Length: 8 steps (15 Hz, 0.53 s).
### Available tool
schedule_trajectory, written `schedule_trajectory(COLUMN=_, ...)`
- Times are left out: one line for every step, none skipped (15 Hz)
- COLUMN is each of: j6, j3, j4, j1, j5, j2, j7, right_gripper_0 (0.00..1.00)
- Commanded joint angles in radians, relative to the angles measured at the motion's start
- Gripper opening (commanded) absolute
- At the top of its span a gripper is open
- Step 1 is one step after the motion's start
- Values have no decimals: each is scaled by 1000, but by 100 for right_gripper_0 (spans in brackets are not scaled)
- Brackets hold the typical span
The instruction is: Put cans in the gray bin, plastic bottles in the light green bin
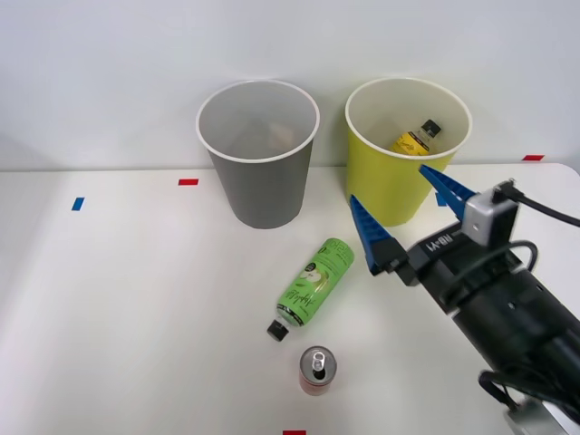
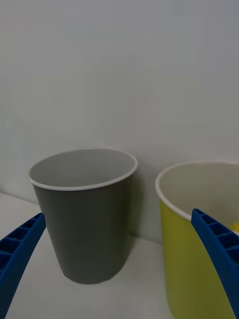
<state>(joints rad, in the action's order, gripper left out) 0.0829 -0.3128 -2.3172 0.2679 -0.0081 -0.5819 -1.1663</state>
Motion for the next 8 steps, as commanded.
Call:
schedule_trajectory(j6=-129, j3=93, j4=-53, j1=246, j5=4, j2=42, j7=2, right_gripper_0=100)
schedule_trajectory(j6=-164, j3=112, j4=-53, j1=309, j5=4, j2=67, j7=2, right_gripper_0=100)
schedule_trajectory(j6=-183, j3=126, j4=-53, j1=353, j5=4, j2=88, j7=2, right_gripper_0=100)
schedule_trajectory(j6=-196, j3=136, j4=-53, j1=392, j5=4, j2=111, j7=2, right_gripper_0=100)
schedule_trajectory(j6=-203, j3=153, j4=-53, j1=429, j5=4, j2=137, j7=-3, right_gripper_0=100)
schedule_trajectory(j6=-203, j3=170, j4=-53, j1=459, j5=8, j2=163, j7=-4, right_gripper_0=100)
schedule_trajectory(j6=-204, j3=182, j4=-53, j1=487, j5=8, j2=191, j7=-7, right_gripper_0=100)
schedule_trajectory(j6=-203, j3=190, j4=-53, j1=508, j5=8, j2=217, j7=-9, right_gripper_0=100)
